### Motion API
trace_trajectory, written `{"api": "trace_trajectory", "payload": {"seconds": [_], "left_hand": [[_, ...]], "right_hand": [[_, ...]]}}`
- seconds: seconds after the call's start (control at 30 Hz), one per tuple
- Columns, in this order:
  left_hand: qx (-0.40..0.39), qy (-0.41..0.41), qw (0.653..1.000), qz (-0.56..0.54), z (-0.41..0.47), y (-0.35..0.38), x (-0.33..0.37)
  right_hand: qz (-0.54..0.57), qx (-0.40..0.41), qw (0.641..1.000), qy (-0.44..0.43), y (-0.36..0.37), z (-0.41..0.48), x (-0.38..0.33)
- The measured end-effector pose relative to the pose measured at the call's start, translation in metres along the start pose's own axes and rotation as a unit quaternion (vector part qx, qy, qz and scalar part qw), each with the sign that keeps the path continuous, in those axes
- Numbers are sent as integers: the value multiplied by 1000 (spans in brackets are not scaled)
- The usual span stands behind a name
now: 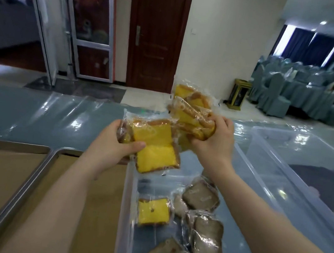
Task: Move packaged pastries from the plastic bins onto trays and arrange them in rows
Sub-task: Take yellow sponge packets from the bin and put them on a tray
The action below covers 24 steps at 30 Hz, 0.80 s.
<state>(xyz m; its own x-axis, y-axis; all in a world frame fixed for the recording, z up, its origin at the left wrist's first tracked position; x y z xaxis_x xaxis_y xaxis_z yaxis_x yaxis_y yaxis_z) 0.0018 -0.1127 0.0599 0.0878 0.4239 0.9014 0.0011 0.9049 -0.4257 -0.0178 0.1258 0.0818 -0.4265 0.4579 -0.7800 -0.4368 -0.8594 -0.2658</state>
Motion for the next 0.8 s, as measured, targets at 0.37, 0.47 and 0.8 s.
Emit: {"api": "trace_trajectory", "payload": {"seconds": [0.37,0.47,0.8], "left_hand": [[99,-70,988,-95,-98,-176,-88],[109,-86,985,-103,-116,-203,-116],[15,-228,972,-54,-150,-194,-230]], "right_hand": [[18,-69,997,-22,162,-85,-142],[20,-80,997,5,200,-117,-146],[-40,-121,971,204,250,-233,-64]]}}
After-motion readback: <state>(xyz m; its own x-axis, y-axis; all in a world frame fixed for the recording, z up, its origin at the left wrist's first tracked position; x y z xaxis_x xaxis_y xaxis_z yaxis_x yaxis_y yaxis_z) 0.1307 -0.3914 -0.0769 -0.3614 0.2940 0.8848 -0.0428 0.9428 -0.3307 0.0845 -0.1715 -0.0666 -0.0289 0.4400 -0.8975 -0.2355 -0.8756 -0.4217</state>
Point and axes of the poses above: each hand's wrist, its own z-axis towards the middle knuckle, its own y-axis out of the palm, x = y × z, the point moved 2 cm from there along z, towards the middle knuckle, and after that the axes turned 14 degrees about z, right-handed, at the moved point
